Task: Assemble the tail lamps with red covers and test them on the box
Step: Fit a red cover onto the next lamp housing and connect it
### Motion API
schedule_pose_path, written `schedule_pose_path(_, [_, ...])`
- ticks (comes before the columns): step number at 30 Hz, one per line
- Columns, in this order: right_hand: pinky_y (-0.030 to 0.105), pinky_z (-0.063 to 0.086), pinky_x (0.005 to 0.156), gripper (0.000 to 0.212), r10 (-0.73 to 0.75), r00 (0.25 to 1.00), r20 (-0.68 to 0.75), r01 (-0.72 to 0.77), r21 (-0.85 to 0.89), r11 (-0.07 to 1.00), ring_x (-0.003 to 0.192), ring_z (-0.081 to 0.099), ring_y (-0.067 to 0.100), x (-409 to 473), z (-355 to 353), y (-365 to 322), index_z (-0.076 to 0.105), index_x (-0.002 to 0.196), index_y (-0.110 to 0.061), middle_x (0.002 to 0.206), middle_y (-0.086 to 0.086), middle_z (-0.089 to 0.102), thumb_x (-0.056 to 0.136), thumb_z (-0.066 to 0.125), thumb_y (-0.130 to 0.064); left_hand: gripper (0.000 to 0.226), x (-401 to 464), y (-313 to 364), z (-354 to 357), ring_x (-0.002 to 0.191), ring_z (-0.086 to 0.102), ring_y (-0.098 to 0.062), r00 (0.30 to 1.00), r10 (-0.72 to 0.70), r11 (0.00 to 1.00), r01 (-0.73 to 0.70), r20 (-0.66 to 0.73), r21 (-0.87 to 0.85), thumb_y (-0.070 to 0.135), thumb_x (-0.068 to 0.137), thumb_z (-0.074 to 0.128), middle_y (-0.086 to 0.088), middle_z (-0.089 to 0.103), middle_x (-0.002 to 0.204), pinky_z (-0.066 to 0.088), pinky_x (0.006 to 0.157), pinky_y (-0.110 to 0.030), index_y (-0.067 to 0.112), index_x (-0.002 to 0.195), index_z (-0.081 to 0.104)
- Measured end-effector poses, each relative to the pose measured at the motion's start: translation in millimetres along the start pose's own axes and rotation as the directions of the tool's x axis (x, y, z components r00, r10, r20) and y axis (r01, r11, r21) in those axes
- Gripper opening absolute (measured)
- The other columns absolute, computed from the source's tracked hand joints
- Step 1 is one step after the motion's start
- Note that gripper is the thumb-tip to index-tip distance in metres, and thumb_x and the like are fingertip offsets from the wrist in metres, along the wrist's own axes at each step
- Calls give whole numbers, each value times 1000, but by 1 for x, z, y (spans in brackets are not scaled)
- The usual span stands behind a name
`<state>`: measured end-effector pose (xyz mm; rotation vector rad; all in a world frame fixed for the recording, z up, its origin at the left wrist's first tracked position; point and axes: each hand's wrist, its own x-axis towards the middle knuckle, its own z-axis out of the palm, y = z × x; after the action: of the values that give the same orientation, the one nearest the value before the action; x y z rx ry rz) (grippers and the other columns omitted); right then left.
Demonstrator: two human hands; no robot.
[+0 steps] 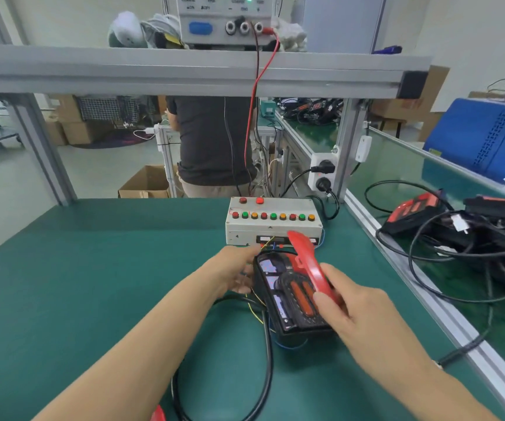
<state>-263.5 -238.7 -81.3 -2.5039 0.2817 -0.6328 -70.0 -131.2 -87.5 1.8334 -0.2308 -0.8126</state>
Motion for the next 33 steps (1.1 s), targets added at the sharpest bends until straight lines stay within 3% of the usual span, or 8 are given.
schedule_pose_path(5, [34, 44, 78, 43, -65, 995, 75, 73, -111, 991, 86, 54, 19, -5, 10, -11, 37, 141, -35, 97, -9, 60, 98, 39, -41, 24, 4, 0, 12, 43, 56, -16, 1000, -21, 999, 22, 20, -42, 31, 91, 57, 0, 57, 53, 45, 48, -23, 14, 74, 58])
schedule_pose_path(11, [33, 41, 91, 51, -35, 971, 235, 114, -335, 935, 112, 54, 20, -11, 20, -25, 12, 151, -32, 130, -8, 51, 102, 21, -46, 15, -6, -1, 17, 37, 54, -15, 999, -30, 891, 41, 31, -451, 13, 95, 42, -6, 50, 63, 49, 39, -27, 9, 84, 52])
schedule_pose_path(14, [32, 43, 85, 54, -54, 976, 211, 140, -420, 897, 109, 57, 21, -9, 25, -37, 10, 153, -24, 128, -3, 53, 103, 21, -43, 15, -15, -1, 20, 41, 54, -17, 998, -25, 818, 53, 58, -572, 13, 93, 39, -5, 54, 54, 50, 41, -26, 9, 83, 49])
schedule_pose_path(17, [29, 45, 67, 56, -111, 988, 108, 151, -509, 848, 90, 66, 20, -2, 25, -45, 33, 147, -13, 112, 3, 64, 100, 44, -41, 19, -21, -3, 26, 44, 56, -18, 999, 4, 793, 26, 48, -609, 15, 91, 39, -6, 58, 56, 52, 45, -26, 10, 77, 51])
schedule_pose_path(20, [30, 47, 75, 56, -84, 989, 122, 133, -471, 872, 100, 64, 21, -4, 34, -42, 25, 150, -17, 123, 5, 59, 101, 40, -39, 22, -22, -9, 28, 47, 63, -17, 999, 44, 780, -40, -10, -625, 18, 93, 41, -6, 67, 59, 51, 50, -27, 11, 81, 58])
schedule_pose_path(24, [17, 39, 36, 58, -69, 997, 38, 79, -486, 870, 40, 57, 4, -8, 35, -37, 78, 97, -21, 59, -6, 66, 47, 90, -50, 24, -19, -14, 30, 56, 68, -20, 997, 76, 734, -66, -16, -676, 22, 95, 41, -10, 72, 72, 53, 55, -32, 11, 94, 63])
schedule_pose_path(28, [13, 37, 36, 48, -81, 997, 1, 70, -517, 853, 40, 54, -2, -12, 37, -25, 78, 95, -28, 57, -10, 63, 53, 81, -52, 29, -22, -18, 33, 72, 72, -26, 991, 117, 741, -39, 71, -671, 36, 92, 53, -14, 74, 86, 55, 59, -33, 12, 98, 68])
schedule_pose_path(33, [14, 45, 45, 47, -4, 998, 62, 23, -317, 948, 60, 63, 0, -13, 30, -30, 71, 111, -31, 73, -11, 67, 70, 61, -51, 39, -21, -18, 36, 78, 72, -30, 987, 163, 796, -133, -3, -591, 9, 74, 71, -14, 74, 92, 57, 59, -35, 17, 110, 61])
